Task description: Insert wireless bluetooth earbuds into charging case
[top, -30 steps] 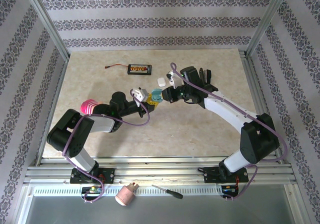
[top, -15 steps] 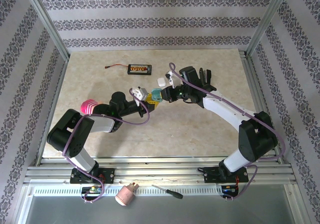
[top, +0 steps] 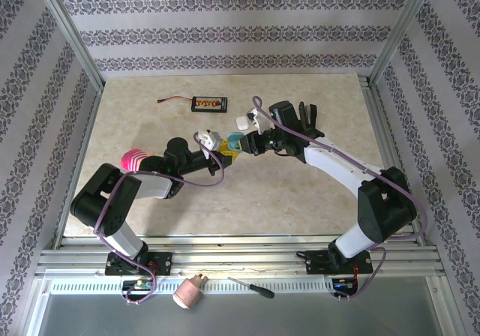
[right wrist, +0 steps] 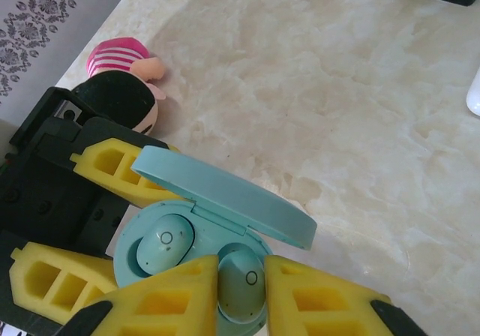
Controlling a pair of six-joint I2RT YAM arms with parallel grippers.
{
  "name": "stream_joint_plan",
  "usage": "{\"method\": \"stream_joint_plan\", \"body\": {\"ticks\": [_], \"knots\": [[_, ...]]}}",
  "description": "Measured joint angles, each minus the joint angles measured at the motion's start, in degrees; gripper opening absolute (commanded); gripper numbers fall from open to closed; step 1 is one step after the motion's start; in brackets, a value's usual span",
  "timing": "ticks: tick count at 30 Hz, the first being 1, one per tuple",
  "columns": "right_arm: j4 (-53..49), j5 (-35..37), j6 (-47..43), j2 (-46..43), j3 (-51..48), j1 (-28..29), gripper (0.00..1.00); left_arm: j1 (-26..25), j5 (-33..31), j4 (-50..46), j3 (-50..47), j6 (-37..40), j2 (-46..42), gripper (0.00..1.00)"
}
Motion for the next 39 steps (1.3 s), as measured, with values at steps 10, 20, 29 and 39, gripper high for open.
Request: {"method": "stream_joint_plan", "body": {"ticks": [10, 20, 29, 39], "knots": [[0.3, 1.0, -0.2, -3.2, -2.1, 0.0, 0.55, 0.0, 0.0, 0.1, 0.1, 0.2, 0.0, 0.27], [2.7, 3.7, 5.3, -7.2, -3.2, -1.0, 0.72, 0.0, 0.0, -0.3, 0.0, 6.0, -0.4, 0.28], [1.8, 3.2, 13.1, -1.0, 2.7, -4.3, 0.72, 0.0, 1.5, -0.4, -0.2, 9.0, -1.9, 0.27], [0.0, -0.9, 14.4, 1.7, 4.2, -4.3, 0.72, 0.0, 0.6, -0.3, -0.4, 7.5, -2.1, 0.27]]}}
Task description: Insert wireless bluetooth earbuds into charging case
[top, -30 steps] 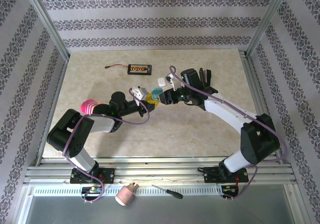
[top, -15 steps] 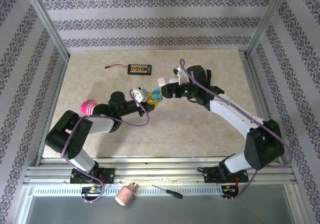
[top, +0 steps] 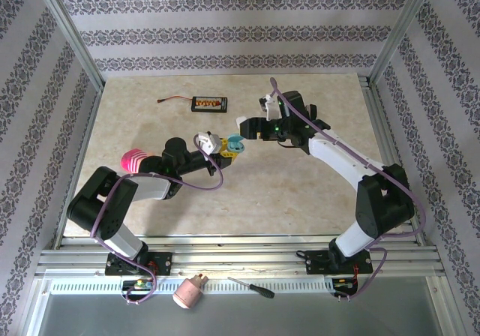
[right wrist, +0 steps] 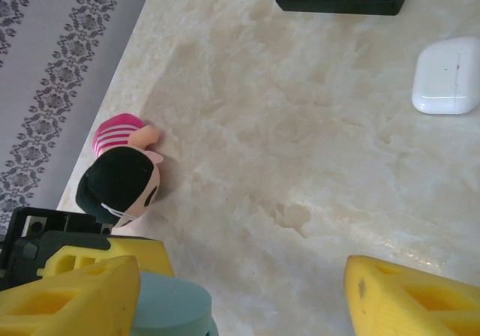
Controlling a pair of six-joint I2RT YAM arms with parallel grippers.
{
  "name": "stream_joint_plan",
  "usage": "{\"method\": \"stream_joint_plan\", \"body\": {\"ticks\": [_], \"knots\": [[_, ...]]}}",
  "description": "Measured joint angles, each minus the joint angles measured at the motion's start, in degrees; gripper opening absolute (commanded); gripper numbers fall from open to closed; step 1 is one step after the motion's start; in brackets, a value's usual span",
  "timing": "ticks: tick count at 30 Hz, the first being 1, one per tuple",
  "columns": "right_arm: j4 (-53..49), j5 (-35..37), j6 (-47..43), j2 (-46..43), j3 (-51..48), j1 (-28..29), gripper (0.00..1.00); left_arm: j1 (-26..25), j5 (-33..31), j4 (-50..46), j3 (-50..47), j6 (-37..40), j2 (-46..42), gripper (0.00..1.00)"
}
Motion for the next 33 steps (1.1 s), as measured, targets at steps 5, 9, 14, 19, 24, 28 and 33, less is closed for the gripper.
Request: {"method": "stream_joint_plan", "body": {"ticks": [5, 9, 14, 19, 24, 28, 33], "knots": [[0.4, -1.3, 0.0, -1.9, -2.5, 0.0, 0.72, 0.0, -0.2, 1.3, 0.0, -1.8, 0.0, 0.27], [2.1, -3.3, 3.2, -3.9, -4.2, -0.8, 0.72, 0.0, -0.2, 2.9, 0.0, -3.1, 0.1, 0.27], [12.3, -8.9, 15.7, -6.3, -10.4, -3.3, 0.72, 0.0, -0.2, 6.8, 0.0, -6.1, 0.9, 0.27], [27.1, -14.3, 32.0, -6.4, -18.8, -4.0, 0.71, 0.0, -0.2, 11.4, 0.0, -8.9, 1.6, 0.27], [43.3, -18.0, 46.3, -5.1, -23.2, -3.0, 0.67, 0.0, -0.2, 14.0, 0.9, -10.4, 2.1, 0.27], [57.7, -19.1, 56.9, -0.7, -24.2, -1.8, 0.60, 0.0, -0.2, 15.5, 1.7, -11.3, 2.9, 0.26], [66.9, -19.4, 64.2, 3.3, -24.2, -0.6, 0.40, 0.0, -0.2, 16.3, 1.7, -11.8, 3.4, 0.27]]}}
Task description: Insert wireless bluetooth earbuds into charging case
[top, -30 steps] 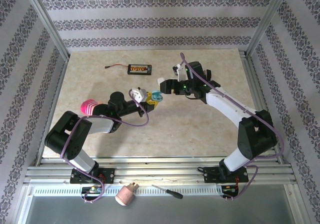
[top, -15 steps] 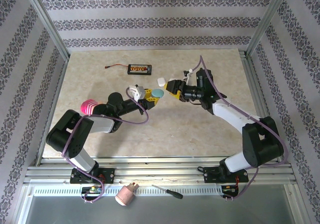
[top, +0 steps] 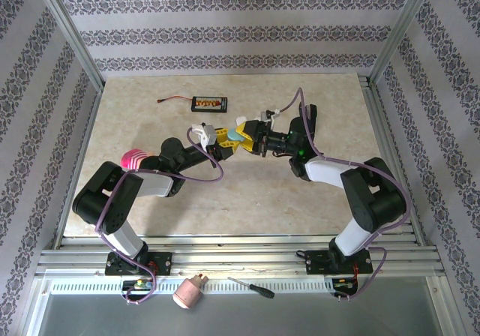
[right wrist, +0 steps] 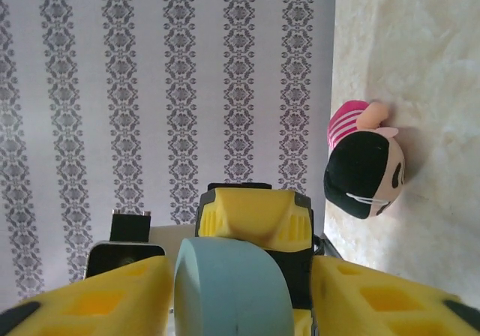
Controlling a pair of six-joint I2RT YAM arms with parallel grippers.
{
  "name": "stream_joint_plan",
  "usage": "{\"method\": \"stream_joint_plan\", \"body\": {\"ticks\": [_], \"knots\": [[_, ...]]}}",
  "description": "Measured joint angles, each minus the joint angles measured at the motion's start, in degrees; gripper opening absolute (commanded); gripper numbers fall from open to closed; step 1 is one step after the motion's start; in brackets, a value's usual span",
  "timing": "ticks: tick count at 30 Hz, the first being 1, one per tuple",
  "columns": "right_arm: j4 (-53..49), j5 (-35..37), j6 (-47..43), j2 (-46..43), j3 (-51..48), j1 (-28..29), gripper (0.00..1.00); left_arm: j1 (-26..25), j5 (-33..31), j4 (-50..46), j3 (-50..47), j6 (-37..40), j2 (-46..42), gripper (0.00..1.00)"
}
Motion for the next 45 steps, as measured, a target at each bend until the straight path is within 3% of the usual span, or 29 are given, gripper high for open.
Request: {"method": "stream_joint_plan", "body": {"ticks": [5, 8, 9, 12, 15, 22, 32, 40, 42, 45], "knots": [[3.0, -0.2, 2.7, 0.1, -0.2, 0.0, 0.28, 0.0, 0.0, 0.8, 0.0, 0.0, 0.0, 0.27], [3.4, -0.2, 3.1, 0.1, -0.3, -0.1, 0.23, 0.0, 0.0, 0.7, 0.0, 0.2, 0.0, 0.32], [3.4, -0.2, 2.9, 0.1, -0.3, -0.1, 0.24, 0.0, 0.0, 0.7, 0.0, 0.3, 0.0, 0.36], [2.7, -0.2, 0.9, 0.1, -0.4, -0.2, 0.25, 0.0, -0.1, 0.4, 0.0, 1.5, 0.0, 0.62], [0.0, 0.4, -3.5, 0.1, -0.7, -1.5, 0.25, 0.0, -1.1, -2.0, -0.2, 3.8, -0.3, 0.78], [-8.6, 4.9, -14.9, 1.4, -2.1, -5.8, 0.25, 0.0, -2.4, -17.3, -1.3, 12.0, -6.3, 0.99], [-25.0, 13.8, -30.6, 8.1, -0.4, -6.5, 0.26, 0.0, -2.9, -44.9, -0.2, 23.3, -12.8, 0.99], [-29.1, 17.8, -36.2, 13.8, 2.7, -6.5, 0.29, 0.0, -4.4, -52.7, 0.7, 25.9, -12.8, 1.00], [-29.7, 18.3, -37.3, 13.8, 3.1, -6.5, 0.34, 0.0, -5.5, -53.0, 1.0, 25.4, -12.8, 1.00], [-30.6, 19.4, -38.8, 13.7, 3.5, -6.5, 0.50, 0.0, -8.9, -53.0, 1.0, 23.4, -13.0, 0.99]]}}
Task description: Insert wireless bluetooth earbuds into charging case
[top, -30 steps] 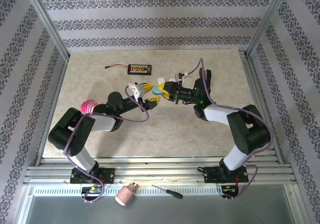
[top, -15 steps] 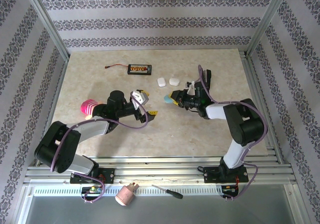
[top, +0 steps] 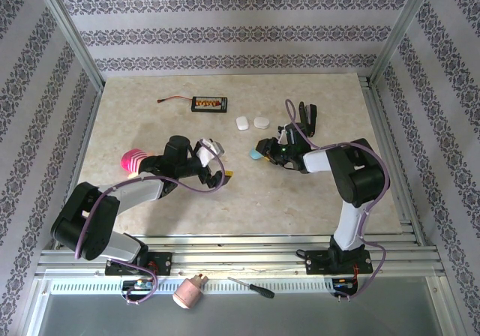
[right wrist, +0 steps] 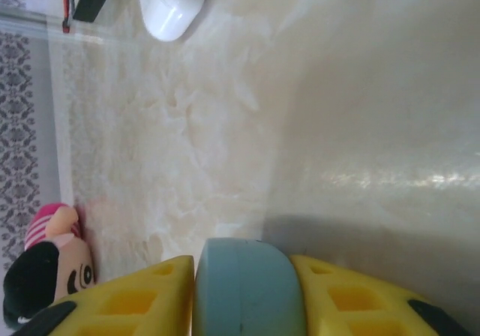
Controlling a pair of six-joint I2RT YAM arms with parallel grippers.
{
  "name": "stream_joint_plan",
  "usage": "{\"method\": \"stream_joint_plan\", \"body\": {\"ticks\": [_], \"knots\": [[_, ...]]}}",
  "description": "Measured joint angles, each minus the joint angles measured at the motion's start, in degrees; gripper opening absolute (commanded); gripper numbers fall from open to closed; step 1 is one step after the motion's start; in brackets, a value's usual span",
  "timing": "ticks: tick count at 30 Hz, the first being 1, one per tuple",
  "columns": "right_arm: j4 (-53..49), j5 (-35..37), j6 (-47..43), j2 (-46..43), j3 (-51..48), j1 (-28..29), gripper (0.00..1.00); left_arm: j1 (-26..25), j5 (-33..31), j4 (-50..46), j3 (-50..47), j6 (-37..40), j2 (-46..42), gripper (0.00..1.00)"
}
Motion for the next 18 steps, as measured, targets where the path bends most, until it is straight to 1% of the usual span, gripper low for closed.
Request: {"method": "stream_joint_plan", "body": {"ticks": [1, 3, 5, 6, 9, 12, 13, 16, 18], "knots": [[-0.3, 0.2, -0.4, -0.4, 0.0, 0.0, 0.56, 0.0, -1.4, 0.1, 0.0, -1.0, -0.2, 0.99], [-1.8, 1.5, -2.0, -1.9, 0.1, 0.3, 0.64, 0.5, -4.2, 0.3, -0.2, -3.3, -1.3, 0.99], [-5.0, 3.8, -3.9, -3.9, 0.1, 0.2, 0.70, 1.5, -6.8, 1.2, -0.7, -5.6, -3.0, 0.99], [-7.0, 5.2, -5.2, -5.3, 0.0, 0.0, 0.73, 2.3, -8.7, 1.4, -1.0, -6.7, -4.2, 0.99], [-12.9, 9.6, -9.5, -10.4, 0.0, -1.0, 0.87, 4.9, -14.4, 1.5, -1.5, -8.9, -7.1, 0.99], [-17.9, 14.6, -14.6, -17.2, 0.0, -2.3, 0.96, 7.9, -20.1, 1.7, -2.5, -10.2, -9.6, 0.99], [-19.4, 16.3, -16.6, -19.5, 0.0, -2.7, 0.98, 9.1, -21.9, 1.9, -3.2, -10.5, -10.5, 0.99], [-22.1, 22.3, -23.3, -26.7, -0.1, -4.2, 0.98, 12.9, -27.1, 2.8, -6.4, -11.1, -13.6, 0.99], [-22.0, 26.6, -28.2, -30.3, -0.7, -5.3, 0.98, 14.7, -30.3, 3.5, -8.6, -11.0, -15.0, 0.99]]}}
